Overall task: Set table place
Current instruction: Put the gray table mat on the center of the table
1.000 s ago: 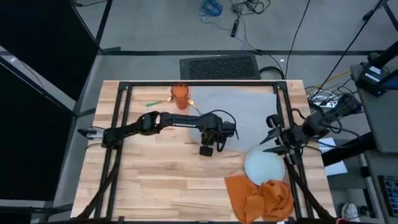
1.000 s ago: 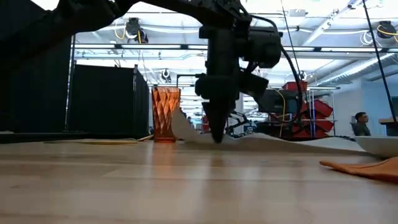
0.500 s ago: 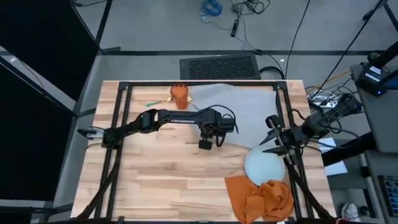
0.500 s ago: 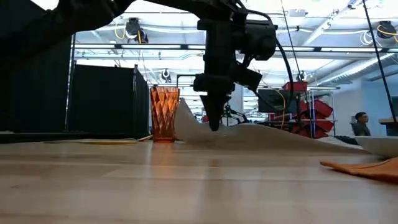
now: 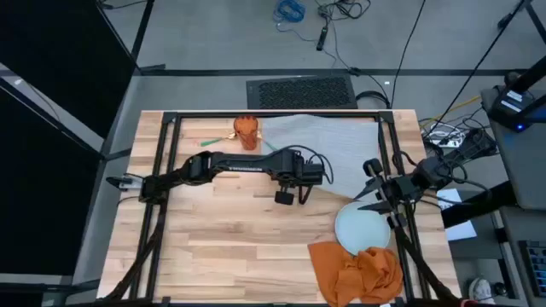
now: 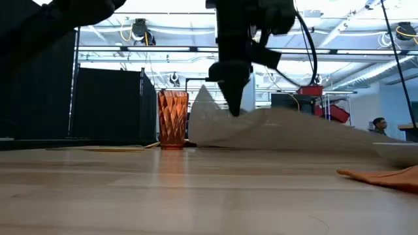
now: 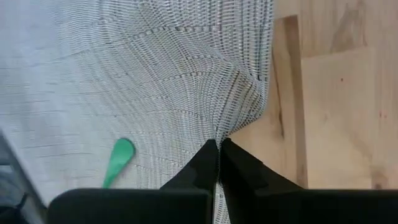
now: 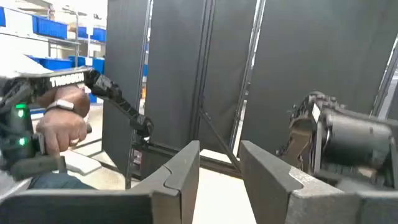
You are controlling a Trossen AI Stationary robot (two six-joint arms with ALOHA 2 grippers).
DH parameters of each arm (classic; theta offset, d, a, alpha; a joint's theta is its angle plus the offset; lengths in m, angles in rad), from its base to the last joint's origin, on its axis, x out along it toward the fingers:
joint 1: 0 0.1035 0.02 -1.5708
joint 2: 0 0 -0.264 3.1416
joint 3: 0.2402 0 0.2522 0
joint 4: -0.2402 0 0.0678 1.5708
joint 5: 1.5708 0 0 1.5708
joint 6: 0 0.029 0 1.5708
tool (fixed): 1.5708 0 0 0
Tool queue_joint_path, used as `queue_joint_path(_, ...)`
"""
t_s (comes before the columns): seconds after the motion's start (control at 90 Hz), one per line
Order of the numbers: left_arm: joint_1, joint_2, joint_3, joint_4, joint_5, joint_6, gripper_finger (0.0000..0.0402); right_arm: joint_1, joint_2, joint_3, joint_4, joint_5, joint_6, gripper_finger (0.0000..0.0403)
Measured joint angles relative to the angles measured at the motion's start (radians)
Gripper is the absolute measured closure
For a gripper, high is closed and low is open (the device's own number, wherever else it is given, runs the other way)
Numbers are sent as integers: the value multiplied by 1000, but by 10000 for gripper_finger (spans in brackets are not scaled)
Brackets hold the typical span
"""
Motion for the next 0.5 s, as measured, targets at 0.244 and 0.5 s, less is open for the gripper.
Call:
queue_joint_path(0.244, 34, -96, 0, 8, -28, -2, 402, -2, 25, 0, 5, 5, 6, 300)
queue_joint_path(0.5, 39, -184, 0, 6, -78, 23, 402, -2, 27, 0, 12, 11, 2, 300)
